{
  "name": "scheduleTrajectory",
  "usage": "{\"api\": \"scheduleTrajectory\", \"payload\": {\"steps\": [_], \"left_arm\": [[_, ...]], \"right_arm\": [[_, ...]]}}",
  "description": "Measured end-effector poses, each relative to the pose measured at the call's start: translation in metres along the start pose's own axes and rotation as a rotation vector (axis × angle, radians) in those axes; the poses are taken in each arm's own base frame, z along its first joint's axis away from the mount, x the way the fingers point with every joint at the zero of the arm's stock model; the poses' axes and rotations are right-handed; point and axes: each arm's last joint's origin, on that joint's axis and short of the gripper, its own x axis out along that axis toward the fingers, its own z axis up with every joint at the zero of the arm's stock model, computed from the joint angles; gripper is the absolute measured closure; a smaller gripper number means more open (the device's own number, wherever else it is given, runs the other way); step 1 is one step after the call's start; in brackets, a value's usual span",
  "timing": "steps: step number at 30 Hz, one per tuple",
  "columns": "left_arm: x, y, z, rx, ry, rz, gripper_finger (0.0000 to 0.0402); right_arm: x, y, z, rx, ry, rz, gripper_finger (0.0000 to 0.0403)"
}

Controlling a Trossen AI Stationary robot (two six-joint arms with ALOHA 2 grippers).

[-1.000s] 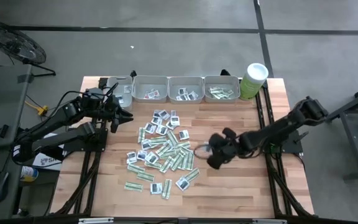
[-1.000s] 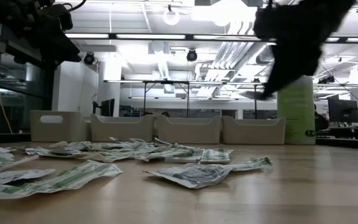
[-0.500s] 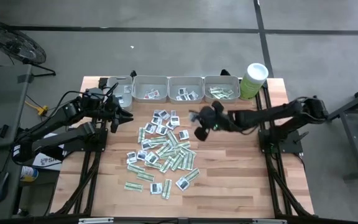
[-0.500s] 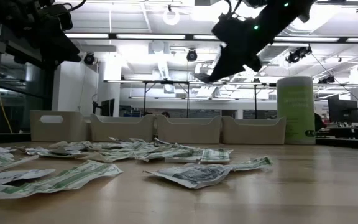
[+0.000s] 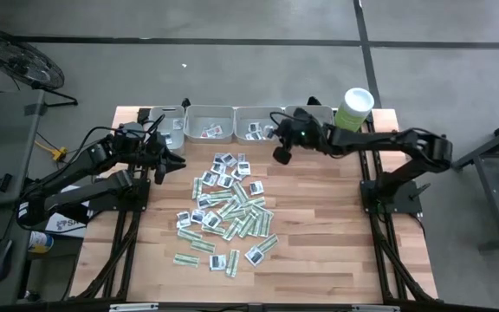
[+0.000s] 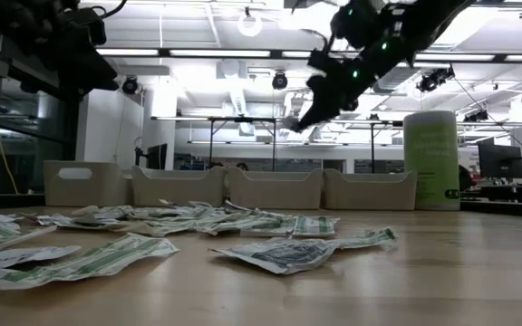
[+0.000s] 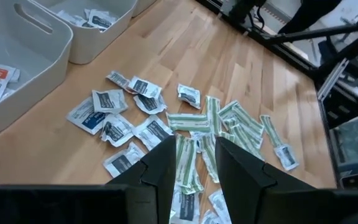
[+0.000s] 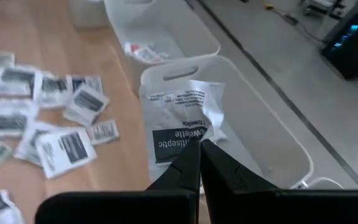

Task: Pick & Place First Aid Supplies
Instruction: Put the gray towelette pack into the middle right gray bin

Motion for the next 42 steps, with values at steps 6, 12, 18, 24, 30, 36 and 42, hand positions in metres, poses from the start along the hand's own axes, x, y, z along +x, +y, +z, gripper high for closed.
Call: {"api": "scheduleTrajectory", "payload": {"steps": [6,12,18,24,30,36,42], "left_arm": [[0.000,-0.001,0.004,-0.056,-0.038,-0.008,0.0289],[0.000,0.000,0.005,-0.126,-0.052,0.012,0.0289],[0.000,0.001,0.005,-0.170,-0.071,0.063,0.0289],[0.000,0.002,0.005,-0.188,-0.079,0.082,0.0289],[0.000,0.002,0.005,-0.188,-0.080,0.084,0.0289],[0.000,0.002,0.005,-0.188,-0.081,0.086,0.0289],[0.000,0.002,0.005,-0.188,-0.081,0.086,0.0289]], "right_arm": [[0.031,-0.015,0.000,-0.046,0.047,0.024,0.0403],[0.057,-0.030,0.013,-0.149,0.096,0.054,0.0403],[0.083,-0.042,0.022,-0.271,0.226,0.093,0.0403],[0.101,-0.045,0.028,-0.331,0.354,0.145,0.0403],[0.104,-0.045,0.030,-0.332,0.379,0.161,0.0402],[0.102,-0.045,0.027,-0.327,0.421,0.175,0.0381],[0.101,-0.045,0.025,-0.285,0.443,0.160,0.0339]]}}
